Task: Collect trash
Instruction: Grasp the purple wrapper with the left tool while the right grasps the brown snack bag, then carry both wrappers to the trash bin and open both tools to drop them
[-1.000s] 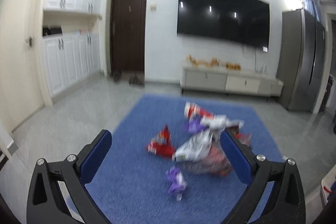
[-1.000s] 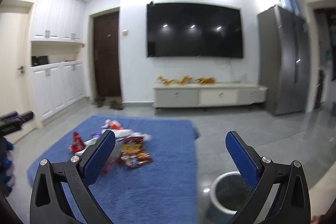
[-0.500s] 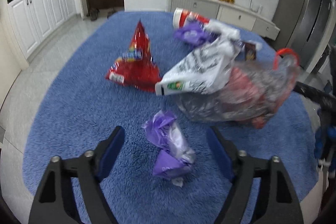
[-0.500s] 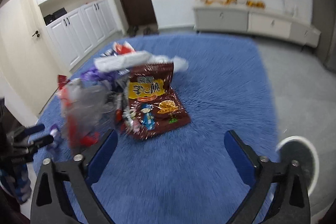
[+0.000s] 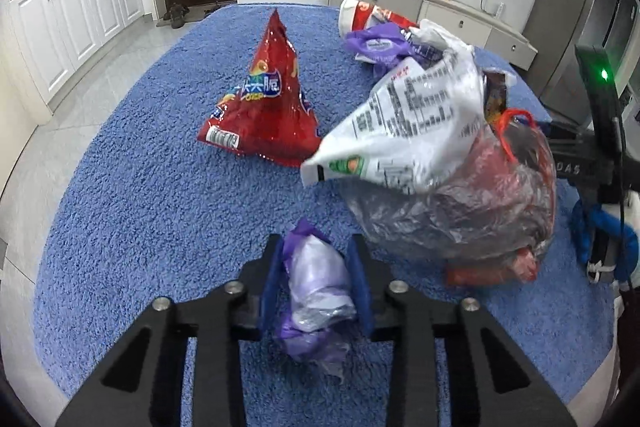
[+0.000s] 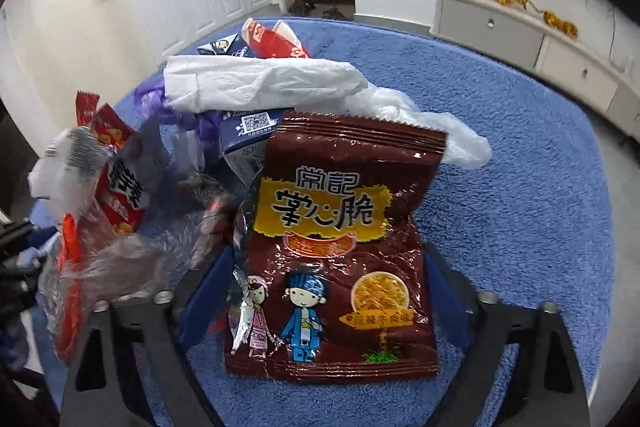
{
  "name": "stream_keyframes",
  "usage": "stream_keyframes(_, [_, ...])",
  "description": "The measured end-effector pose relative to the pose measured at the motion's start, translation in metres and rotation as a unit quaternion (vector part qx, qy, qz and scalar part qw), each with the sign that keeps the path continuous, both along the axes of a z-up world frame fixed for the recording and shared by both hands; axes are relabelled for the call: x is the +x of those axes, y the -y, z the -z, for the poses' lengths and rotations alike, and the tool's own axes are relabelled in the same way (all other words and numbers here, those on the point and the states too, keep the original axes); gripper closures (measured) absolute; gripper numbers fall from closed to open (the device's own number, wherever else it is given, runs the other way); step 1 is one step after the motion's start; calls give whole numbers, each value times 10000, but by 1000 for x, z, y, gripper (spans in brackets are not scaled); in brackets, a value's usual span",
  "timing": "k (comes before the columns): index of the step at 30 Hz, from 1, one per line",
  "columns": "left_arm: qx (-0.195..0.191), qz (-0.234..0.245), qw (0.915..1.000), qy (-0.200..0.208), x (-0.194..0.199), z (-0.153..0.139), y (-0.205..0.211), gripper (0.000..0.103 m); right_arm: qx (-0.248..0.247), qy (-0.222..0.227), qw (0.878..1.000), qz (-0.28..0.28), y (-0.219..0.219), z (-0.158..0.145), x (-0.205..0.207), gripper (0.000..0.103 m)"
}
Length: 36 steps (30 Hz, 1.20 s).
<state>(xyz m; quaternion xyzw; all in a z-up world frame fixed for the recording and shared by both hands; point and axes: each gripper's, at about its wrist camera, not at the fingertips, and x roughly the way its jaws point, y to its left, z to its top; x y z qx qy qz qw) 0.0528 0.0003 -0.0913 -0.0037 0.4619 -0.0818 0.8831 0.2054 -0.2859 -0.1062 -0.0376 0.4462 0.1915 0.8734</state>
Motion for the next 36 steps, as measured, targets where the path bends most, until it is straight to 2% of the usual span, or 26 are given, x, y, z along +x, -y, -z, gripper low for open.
stream_keyframes(1, [-9,-12,10000,32,-2,-3,1,74,31,41,10000,14,1,-2,-4,40])
stream_keyframes(2, [-11,-17,10000,65,-3,-5,1,74,105,50,9999,51,4,-3,-6,43])
stream_keyframes(4, [-25,-24,9999,164,-7,-13,0,75,327,38,9994,105,12,-3,-13,57])
stream_keyframes(5, [-16,-30,9997,248,-11,-19,0,76,396,33,9991,140,16,-3,-18,58])
stream_keyframes(6, [-3,-41,9996,296,-12,-22,1,76,438,35,9989,154,20,-5,-24,66])
stream_keyframes(7, [9,-58,9994,355,-14,-27,2,77,487,53,9987,170,23,-7,-31,93])
stream_keyframes(8, [23,-80,9991,420,-17,-32,2,77,509,67,9985,195,25,-6,-33,101])
stream_keyframes(13, [36,36,9971,763,-27,-67,17,77,906,204,9951,345,48,-15,-61,101])
stream_keyframes(16, [14,358,9950,934,-26,-90,43,77,1226,396,9904,507,69,-24,-76,101])
stream_keyframes(19, [-110,863,9913,990,-13,-109,91,77,1484,603,9833,866,103,-32,-85,101])
stream_keyframes(23, [-354,1749,9796,922,10,-120,181,77,1617,851,9695,1634,169,-39,-122,101])
stream_keyframes(25, [-446,2182,9718,777,23,-115,231,77,1437,942,9626,2095,204,-39,-138,100])
stream_keyframes(28, [-599,2763,9586,355,40,-96,310,77,1072,882,9494,2816,254,-27,-156,100])
stream_keyframes(32, [-654,3284,9422,-100,61,-66,402,77,722,609,9282,3600,310,-1,-171,100])
stream_keyframes(36, [-702,3562,9309,-407,76,-38,471,75,488,219,9110,4088,350,37,-171,98])
